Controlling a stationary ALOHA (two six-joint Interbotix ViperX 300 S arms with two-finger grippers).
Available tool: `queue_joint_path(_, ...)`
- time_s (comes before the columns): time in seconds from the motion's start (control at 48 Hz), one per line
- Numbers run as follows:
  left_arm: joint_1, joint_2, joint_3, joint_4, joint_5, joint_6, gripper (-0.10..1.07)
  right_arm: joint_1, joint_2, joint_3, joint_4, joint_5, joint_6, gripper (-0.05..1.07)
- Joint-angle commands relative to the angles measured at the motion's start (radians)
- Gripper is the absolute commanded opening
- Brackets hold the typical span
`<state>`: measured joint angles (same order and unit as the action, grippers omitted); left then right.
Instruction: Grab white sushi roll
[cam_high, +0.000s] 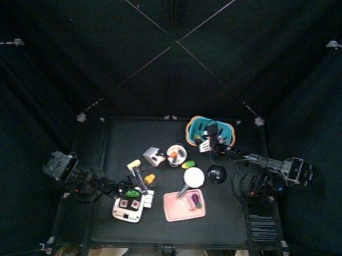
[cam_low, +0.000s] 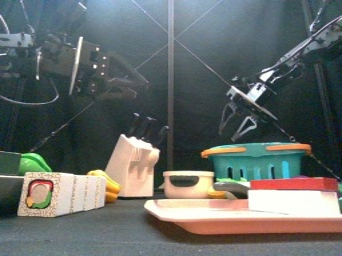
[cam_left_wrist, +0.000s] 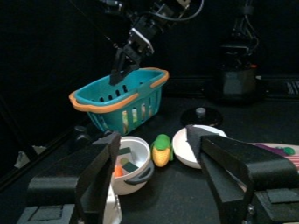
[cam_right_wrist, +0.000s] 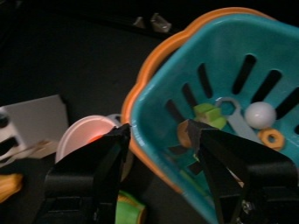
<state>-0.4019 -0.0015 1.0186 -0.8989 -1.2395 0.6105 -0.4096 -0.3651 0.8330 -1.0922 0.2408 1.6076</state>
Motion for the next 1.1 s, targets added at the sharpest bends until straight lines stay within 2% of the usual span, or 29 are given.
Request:
queue_joint_path(0.0, -0.012, -0.028, -0.002, 0.006, 0.023, 0.000, 0.95, 0.048, -0.014, -0.008, -0.002, -0.005, 0.000, 0.89)
queue_joint_path(0.438, -0.020, -0.100, 0.018, 0.008, 0.288, 0.006, 0.95, 0.222, 0.028, 0.017, 0.005, -0.005, 0.002, 0.89)
queue_joint_path(0.812, -0.020, -0.181, 0.040, 0.038, 0.540, 0.011, 0.95, 0.314, 0.089, 0.012, 0.064, -0.005, 0.002, 0.89)
queue_joint_path(1.083, -0.021, -0.187, 0.067, 0.035, 0.584, 0.009, 0.95, 0.365, 0.141, -0.002, 0.091, -0.005, 0.003, 0.89)
